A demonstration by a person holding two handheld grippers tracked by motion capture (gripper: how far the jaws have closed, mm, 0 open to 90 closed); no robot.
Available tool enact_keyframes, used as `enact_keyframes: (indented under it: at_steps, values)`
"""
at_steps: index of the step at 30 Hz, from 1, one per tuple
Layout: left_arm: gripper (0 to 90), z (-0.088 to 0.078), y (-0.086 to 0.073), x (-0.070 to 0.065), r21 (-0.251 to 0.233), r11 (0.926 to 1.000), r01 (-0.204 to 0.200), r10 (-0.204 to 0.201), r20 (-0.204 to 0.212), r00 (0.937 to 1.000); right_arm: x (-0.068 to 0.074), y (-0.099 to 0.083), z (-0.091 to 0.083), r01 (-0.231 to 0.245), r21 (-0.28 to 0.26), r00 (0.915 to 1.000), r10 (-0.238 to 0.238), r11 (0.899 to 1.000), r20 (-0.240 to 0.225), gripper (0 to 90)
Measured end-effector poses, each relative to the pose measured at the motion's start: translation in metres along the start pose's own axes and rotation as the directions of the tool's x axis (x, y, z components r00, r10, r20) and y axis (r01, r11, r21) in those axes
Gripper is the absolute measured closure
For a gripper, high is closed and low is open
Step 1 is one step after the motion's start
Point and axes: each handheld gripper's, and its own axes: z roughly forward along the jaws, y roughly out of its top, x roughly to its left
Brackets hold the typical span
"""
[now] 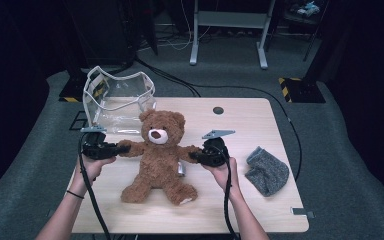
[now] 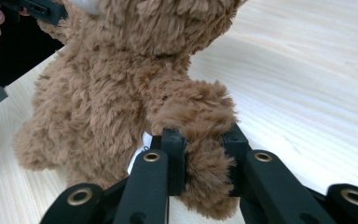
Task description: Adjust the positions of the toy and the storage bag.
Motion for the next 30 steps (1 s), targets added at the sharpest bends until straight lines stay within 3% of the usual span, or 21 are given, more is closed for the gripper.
enact_keyframes:
  at_steps: [6, 8, 12, 14, 17, 18, 19, 20, 23, 24, 25, 30]
  values:
    - [72.3, 0.012, -0.006, 0.007, 0.039, 0.999, 0.02, -0.02, -0.016, 0.9997, -0.001, -0.005, 0.011, -0.019, 0.03, 0.9997, 0.018, 0.999, 0.013, 76.2]
    - [70.8, 0.022, -0.006, 0.011, 0.074, 0.9964, 0.042, -0.04, -0.029, 0.9988, -0.002, -0.007, 0.021, -0.005, 0.055, 0.9983, 0.002, 0.999, 0.058, 75.0]
    - [67.8, 0.034, -0.005, 0.016, 0.109, 0.9925, 0.055, -0.051, -0.045, 0.9977, -0.004, -0.007, 0.029, 0.007, 0.068, 0.9966, -0.013, 0.998, 0.081, 73.3]
    - [65.5, 0.044, -0.003, 0.017, 0.129, 0.9888, 0.076, -0.067, -0.072, 0.9952, -0.006, -0.009, 0.04, 0.026, 0.087, 0.9925, -0.036, 0.996, 0.116, 70.4]
    - [59.5, 0.049, -0.002, 0.016, 0.143, 0.9874, 0.068, -0.055, -0.091, 0.9944, -0.008, -0.01, 0.046, 0.02, 0.095, 0.9909, -0.032, 0.995, 0.13, 68.2]
    - [55.2, 0.052, 0.0, 0.017, 0.155, 0.9857, 0.067, -0.051, -0.103, 0.9933, -0.011, -0.011, 0.05, 0.01, 0.098, 0.9876, -0.025, 0.995, 0.155, 61.9]
    - [52.4, 0.052, 0.0, 0.017, 0.155, 0.9857, 0.067, -0.051, -0.103, 0.9933, -0.011, -0.011, 0.05, 0.01, 0.098, 0.9876, -0.025, 0.995, 0.155, 61.9]
    - [47.9, 0.052, 0.001, 0.017, 0.146, 0.9859, 0.082, -0.066, -0.106, 0.9921, -0.015, -0.012, 0.05, 0.004, 0.092, 0.9866, -0.019, 0.996, 0.162, 51.4]
    - [36.8, 0.045, 0.006, 0.017, 0.136, 0.987, 0.086, -0.067, -0.142, 0.9877, -0.019, -0.013, 0.045, -0.019, 0.084, 0.9859, 0.004, 0.996, 0.167, 38.8]
    - [34.8, 0.045, 0.006, 0.017, 0.136, 0.987, 0.086, -0.067, -0.142, 0.9877, -0.019, -0.013, 0.045, -0.019, 0.084, 0.9859, 0.004, 0.996, 0.167, 38.8]
    - [28.9, 0.039, 0.01, 0.015, 0.12, 0.9886, 0.091, -0.07, -0.167, 0.9834, -0.022, -0.014, 0.035, -0.016, 0.051, 0.9835, 0.007, 0.999, 0.181, 26.9]
    - [20.0, 0.028, 0.023, 0.004, 0.088, 0.9936, 0.071, -0.053, -0.186, 0.9811, -0.029, -0.019, 0.011, -0.036, -0.001, 0.9769, 0.036, 0.999, 0.211, 14.6]
